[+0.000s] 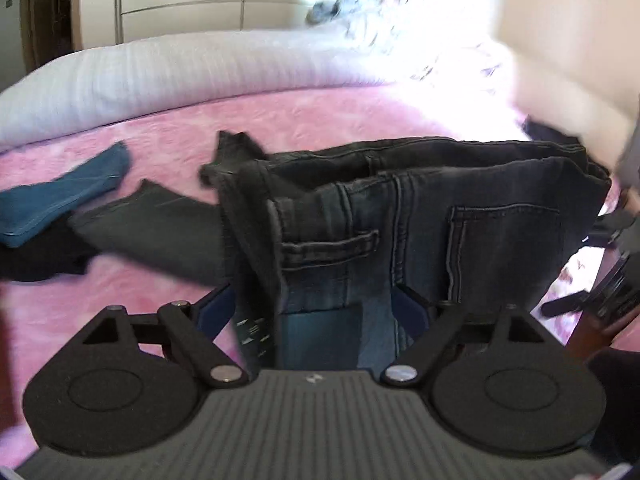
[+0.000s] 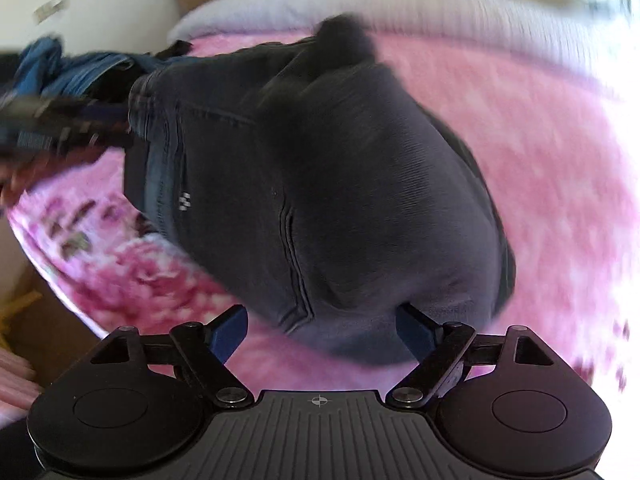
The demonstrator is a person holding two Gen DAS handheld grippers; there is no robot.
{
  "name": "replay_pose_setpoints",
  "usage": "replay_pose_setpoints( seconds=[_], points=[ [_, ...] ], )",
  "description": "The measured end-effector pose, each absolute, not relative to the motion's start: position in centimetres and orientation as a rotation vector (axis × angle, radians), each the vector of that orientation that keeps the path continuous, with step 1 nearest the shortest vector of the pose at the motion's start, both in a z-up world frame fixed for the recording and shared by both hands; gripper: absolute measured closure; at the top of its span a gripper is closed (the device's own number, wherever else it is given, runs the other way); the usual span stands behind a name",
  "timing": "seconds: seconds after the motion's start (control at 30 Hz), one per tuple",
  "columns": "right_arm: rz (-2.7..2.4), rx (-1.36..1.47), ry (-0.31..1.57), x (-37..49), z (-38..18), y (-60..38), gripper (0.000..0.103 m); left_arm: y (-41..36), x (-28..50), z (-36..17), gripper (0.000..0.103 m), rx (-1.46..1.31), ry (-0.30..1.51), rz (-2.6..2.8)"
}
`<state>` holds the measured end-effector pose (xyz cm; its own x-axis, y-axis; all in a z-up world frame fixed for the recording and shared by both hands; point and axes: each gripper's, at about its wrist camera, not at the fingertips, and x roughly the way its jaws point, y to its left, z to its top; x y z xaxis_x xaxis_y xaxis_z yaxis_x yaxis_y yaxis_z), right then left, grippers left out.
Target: Fold clothes
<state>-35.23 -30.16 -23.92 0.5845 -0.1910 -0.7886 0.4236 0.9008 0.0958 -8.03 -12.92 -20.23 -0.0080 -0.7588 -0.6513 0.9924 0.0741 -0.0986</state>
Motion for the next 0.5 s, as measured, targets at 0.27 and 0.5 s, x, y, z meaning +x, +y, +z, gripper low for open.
replay_pose_setpoints(
  seconds=[0.27,0.5],
  points=[
    [-0.370,0.292,0.592,-39.5,-29.3,-32.0,0.047,-12.7,-12.7,-24.2,0.099,0.454,0.437,-1.597],
    [-0.382,0.286,0.472,-43.2,-27.9,-33.6,0.093,-9.2,-21.0,-22.8,0.100,0.540,0.222,-1.628]
  ],
)
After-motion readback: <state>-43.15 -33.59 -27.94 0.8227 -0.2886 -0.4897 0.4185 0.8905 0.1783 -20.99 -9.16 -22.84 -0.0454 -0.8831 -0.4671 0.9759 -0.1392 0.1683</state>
